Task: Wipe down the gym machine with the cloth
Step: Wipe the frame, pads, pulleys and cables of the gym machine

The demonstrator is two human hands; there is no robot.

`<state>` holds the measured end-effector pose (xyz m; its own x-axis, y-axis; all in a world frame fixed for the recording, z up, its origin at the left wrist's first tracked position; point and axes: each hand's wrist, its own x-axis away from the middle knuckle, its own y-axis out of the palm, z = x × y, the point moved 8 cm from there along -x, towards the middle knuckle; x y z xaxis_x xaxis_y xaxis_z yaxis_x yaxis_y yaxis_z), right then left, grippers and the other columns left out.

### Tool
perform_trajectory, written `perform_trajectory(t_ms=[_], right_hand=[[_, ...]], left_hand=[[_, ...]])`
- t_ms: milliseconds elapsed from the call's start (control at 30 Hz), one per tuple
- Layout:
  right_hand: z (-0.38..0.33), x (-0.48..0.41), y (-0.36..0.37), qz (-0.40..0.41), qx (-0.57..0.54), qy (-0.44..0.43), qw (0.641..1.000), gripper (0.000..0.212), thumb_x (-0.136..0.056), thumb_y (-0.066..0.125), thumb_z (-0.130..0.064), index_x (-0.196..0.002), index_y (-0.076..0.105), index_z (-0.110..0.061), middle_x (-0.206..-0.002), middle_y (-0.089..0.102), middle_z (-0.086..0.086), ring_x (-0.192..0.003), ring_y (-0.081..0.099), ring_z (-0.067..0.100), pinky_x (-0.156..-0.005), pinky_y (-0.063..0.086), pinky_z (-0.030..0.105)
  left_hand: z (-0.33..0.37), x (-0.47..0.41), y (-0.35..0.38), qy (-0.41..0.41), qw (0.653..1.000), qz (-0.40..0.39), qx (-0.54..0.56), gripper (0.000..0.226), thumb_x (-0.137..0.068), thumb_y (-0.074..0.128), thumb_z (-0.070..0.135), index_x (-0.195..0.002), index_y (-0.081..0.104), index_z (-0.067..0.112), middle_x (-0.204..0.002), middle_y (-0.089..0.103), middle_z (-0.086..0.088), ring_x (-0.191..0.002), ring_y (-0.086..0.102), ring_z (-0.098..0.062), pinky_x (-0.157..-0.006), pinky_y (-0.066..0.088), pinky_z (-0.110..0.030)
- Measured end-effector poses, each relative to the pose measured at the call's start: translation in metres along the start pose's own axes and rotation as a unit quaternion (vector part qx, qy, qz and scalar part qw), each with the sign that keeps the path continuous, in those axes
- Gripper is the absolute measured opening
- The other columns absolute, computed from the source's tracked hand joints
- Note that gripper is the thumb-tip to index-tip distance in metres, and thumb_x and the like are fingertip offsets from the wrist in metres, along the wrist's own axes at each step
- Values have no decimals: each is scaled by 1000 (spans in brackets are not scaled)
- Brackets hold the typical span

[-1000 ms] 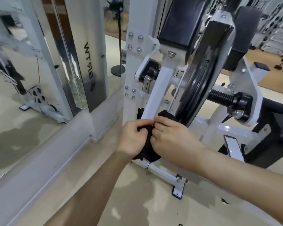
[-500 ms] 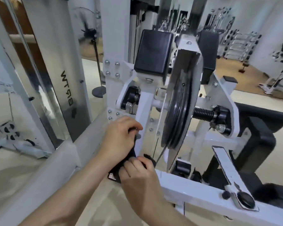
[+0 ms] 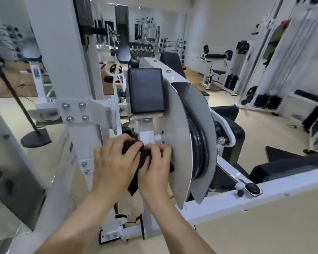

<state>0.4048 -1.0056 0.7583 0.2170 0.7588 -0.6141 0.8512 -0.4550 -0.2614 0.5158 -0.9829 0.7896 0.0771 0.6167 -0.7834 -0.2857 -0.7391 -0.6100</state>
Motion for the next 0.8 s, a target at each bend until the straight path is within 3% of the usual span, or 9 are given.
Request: perform_trajectory(t_ms=[67,167,267,367,433,500,567,633,800], right_hand=[[-7,-14,4,-5,9,-33,999,32,-90,42,-7,-113,63,-3,-122,48,16,-102,46,5,-96,29,4],[-2,-8,16,-63,112,-92,987,47,-86,53,8,-132,55,0,-143,41,25,-127,43,35,-111,28,30],[12,34,15,-92,166,-104,976,60,-80,62,8,-138,50,-2,-149,39,19,-130,39,31,-110,32,34],[23,72,14,-116,176,-109,972,56,-78,66,7,-132,58,-4,-147,45,12,-123,52,33,-106,35,29],[22,61,13,-96,127,-85,984,49,-81,61,8,-128,61,-4,-144,49,11,-122,54,32,-108,32,25],[13,27,7,-18,70,-55,996,40,-81,59,11,-119,63,0,-137,53,16,-124,49,21,-109,26,15],[0,-15,4,69,12,-29,997,30,-79,61,13,-107,60,2,-127,52,22,-118,44,12,-103,25,6],[-9,-41,8,116,-5,-21,993,22,-79,61,13,-98,60,3,-121,52,24,-114,46,15,-98,26,3],[-1,-9,22,61,81,-68,993,30,-90,57,2,-119,65,3,-132,57,20,-126,51,34,-108,39,35]], left_hand=[[-10,-7,-5,-30,999,-30,33,26,-84,68,25,-108,70,14,-103,56,-13,-85,49,-31,-62,43,-37],[-10,-13,-2,-23,993,-102,56,29,-80,73,18,-108,69,8,-100,52,-13,-78,54,-30,-56,51,-38],[1,4,0,25,990,-138,2,39,-73,78,10,-111,69,6,-109,58,-16,-88,56,-34,-59,55,-43],[4,23,-1,72,984,-162,-24,45,-60,84,4,-103,72,8,-115,61,-14,-89,55,-32,-51,53,-38],[-1,13,-7,76,987,-139,29,41,-61,82,1,-100,72,10,-111,63,-8,-87,59,-30,-54,54,-36],[-9,-8,-16,40,991,-87,96,40,-67,78,2,-104,68,13,-107,60,-4,-84,61,-25,-63,53,-33],[-22,-31,-23,-19,990,-34,138,35,-72,75,6,-103,63,16,-105,54,-2,-80,55,-18,-61,49,-30],[-35,-48,-22,-64,987,-5,147,27,-75,74,5,-98,63,13,-102,50,-3,-79,50,-15,-60,47,-31],[-28,-31,-4,-1,998,-9,57,18,-86,69,19,-100,73,8,-106,63,-12,-93,50,-32,-79,46,-38]])
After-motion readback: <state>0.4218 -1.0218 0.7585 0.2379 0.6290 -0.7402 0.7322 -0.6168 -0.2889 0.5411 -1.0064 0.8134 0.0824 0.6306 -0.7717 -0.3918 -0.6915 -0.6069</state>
